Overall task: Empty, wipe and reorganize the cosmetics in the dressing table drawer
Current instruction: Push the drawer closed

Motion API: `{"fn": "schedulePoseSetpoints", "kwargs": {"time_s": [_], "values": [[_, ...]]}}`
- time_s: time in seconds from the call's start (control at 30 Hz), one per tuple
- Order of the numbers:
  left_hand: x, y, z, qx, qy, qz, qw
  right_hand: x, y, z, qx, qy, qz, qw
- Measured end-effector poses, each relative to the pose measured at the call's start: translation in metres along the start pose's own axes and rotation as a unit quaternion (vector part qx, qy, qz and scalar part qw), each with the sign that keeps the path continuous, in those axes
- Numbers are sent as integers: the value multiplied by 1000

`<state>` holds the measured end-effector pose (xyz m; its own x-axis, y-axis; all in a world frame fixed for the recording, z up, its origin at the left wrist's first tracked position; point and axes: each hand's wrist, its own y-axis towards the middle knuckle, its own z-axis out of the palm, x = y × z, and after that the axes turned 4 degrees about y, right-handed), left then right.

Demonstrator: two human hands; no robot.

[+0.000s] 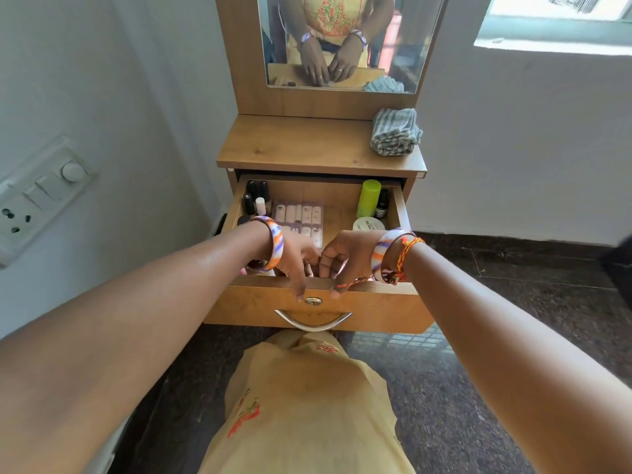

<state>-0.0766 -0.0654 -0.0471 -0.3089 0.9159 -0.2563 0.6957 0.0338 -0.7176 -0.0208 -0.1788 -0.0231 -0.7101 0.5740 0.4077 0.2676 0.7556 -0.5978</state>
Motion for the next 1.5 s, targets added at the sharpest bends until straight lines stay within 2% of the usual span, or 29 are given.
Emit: {"fn": "schedulePoseSetpoints", "kwargs": {"time_s": [0.13,0.33,0.53,0.77,0.83,0.9,1.0,1.13,1.5], "values": [[13,13,-5,7,-30,8,999,-21,18,0,-24,67,-2,997],[27,24,-17,-18,-94,31,995,-31,30,-7,-76,83,-23,993],[32,32,-31,-130,-117,3,985,-40,43,-12,-158,87,-22,983],[28,37,-47,-289,-26,-34,956,-51,58,-14,-290,104,0,951],[29,38,-50,-334,30,-52,941,-53,62,-15,-329,110,11,938],[30,42,-54,-364,100,-80,923,-56,66,-16,-362,69,18,929],[29,49,-61,-382,164,-107,903,-62,72,-16,-403,-22,24,915],[25,58,-72,-392,207,-129,887,-68,83,-26,-434,-78,51,896],[41,103,-90,-398,191,-140,886,-88,120,-61,-422,-143,91,890]]}}
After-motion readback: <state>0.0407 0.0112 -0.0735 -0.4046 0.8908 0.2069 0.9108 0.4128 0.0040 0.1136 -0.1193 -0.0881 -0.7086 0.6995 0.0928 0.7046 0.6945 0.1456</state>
